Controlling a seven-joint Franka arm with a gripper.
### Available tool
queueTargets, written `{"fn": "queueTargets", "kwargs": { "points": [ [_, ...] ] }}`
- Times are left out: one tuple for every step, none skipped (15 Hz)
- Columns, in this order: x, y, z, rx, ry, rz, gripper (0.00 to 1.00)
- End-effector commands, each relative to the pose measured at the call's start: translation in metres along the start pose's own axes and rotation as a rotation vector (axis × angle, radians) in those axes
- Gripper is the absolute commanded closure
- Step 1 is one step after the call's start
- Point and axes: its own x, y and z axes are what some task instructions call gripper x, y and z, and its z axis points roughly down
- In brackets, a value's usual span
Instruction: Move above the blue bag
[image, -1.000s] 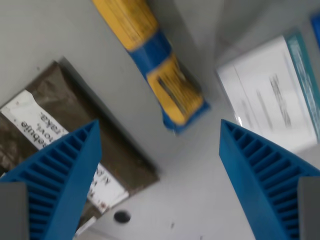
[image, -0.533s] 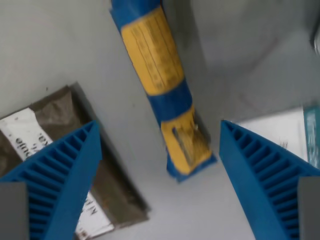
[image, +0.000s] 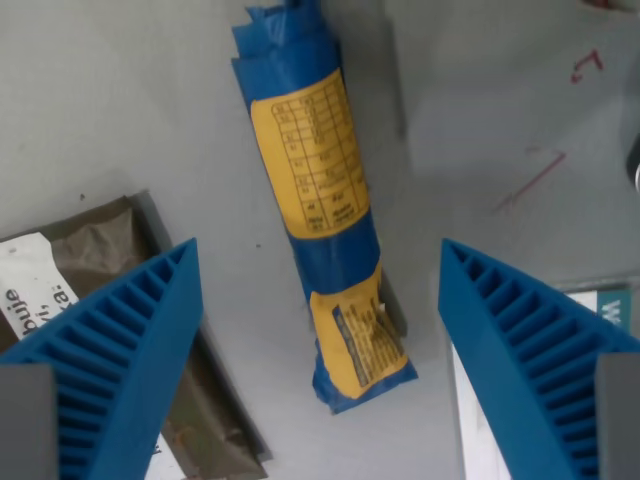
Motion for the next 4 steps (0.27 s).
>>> {"fn": "queueTargets", "kwargs": {
  "points": [
    [0.0066, 0.0037, 0.0014, 0.050, 0.025, -0.063, 0.00],
    [0.0068, 0.0040, 0.0016, 0.049, 0.025, -0.054, 0.00],
    [0.0068, 0.0040, 0.0016, 0.049, 0.025, -0.054, 0.00],
    [0.0068, 0.0040, 0.0016, 0.049, 0.025, -0.054, 0.00]
  ]
}}
